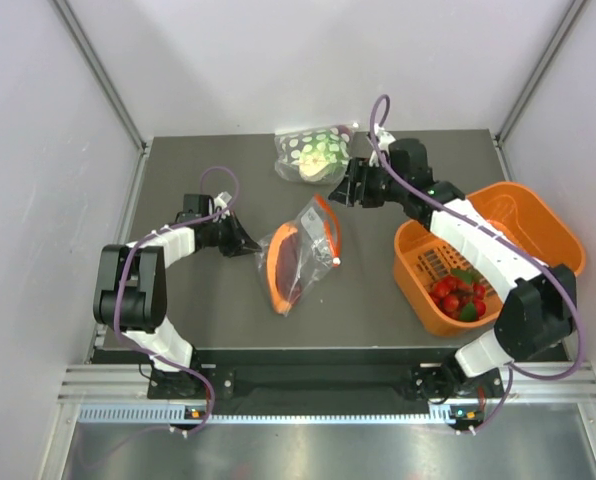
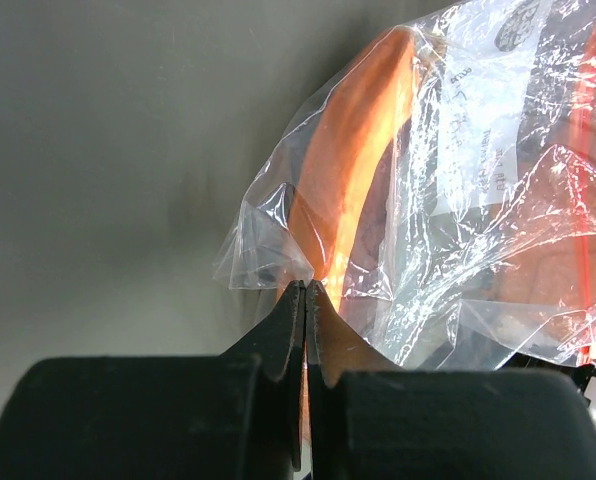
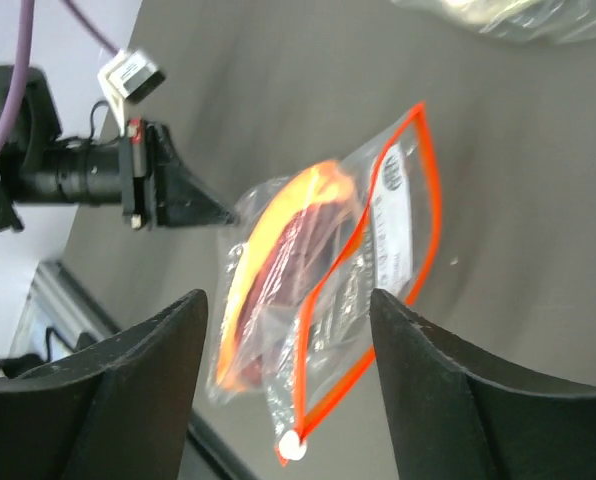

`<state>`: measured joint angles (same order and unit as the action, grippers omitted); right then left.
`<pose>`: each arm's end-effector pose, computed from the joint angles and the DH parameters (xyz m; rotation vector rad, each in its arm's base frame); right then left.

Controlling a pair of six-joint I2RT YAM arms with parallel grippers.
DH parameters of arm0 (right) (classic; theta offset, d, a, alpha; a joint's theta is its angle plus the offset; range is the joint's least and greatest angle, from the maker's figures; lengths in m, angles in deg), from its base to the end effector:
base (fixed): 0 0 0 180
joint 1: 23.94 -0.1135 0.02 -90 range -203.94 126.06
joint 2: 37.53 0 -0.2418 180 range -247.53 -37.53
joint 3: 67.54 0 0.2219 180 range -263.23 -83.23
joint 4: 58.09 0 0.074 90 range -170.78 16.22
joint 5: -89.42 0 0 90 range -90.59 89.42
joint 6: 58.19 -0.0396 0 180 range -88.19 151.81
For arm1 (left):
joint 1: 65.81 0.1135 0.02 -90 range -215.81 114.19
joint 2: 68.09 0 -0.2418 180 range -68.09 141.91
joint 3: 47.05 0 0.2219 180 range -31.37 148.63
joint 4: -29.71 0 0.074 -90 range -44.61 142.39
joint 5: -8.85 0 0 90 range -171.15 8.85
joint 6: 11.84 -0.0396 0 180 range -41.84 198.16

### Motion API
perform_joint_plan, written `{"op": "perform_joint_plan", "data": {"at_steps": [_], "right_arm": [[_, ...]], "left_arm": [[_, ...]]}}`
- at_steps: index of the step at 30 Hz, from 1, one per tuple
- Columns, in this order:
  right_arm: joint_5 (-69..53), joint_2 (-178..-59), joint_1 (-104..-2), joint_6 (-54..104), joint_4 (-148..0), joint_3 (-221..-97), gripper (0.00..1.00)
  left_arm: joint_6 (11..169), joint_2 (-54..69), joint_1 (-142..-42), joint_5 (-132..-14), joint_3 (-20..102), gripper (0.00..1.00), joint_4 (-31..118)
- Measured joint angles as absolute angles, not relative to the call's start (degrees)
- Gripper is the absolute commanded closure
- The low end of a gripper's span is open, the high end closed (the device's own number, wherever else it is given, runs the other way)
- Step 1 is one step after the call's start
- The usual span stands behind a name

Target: Open the zip-top bag and remove the fake food

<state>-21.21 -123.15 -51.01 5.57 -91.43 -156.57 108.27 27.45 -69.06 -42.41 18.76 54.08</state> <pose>0.2780 0.1577 0.3124 -0.2457 2.1829 0.9220 0.2957 -0.0416 0.1592 -0.3068 2.5229 -1.0852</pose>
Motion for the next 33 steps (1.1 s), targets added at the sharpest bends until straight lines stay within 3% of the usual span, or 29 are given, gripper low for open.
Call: {"op": "perform_joint_plan", "data": {"at_steps": [2, 8, 20, 33], "right_arm": [[-20.11, -123.24, -50.33, 6.01, -91.67, -157.23, 0.49], [-16.14, -127.44, -50.23, 6.31, -94.53, -157.58, 0.58], [-14.13, -138.5, -50.47, 8.61, -97.55, -162.52, 0.62], [-20.75, -144.44, -55.12, 8.72, -93.28, -162.98, 0.63]], "left_arm": [[108.18, 27.45, -69.06, -42.43, 18.76, 1.0, 54.13], [107.87, 27.45, -69.06, -42.47, 18.76, 1.0, 54.59], [107.87, 27.45, -69.06, -42.58, 18.76, 1.0, 54.63], [108.09, 28.59, -69.06, -42.54, 18.78, 1.0, 54.45]]}}
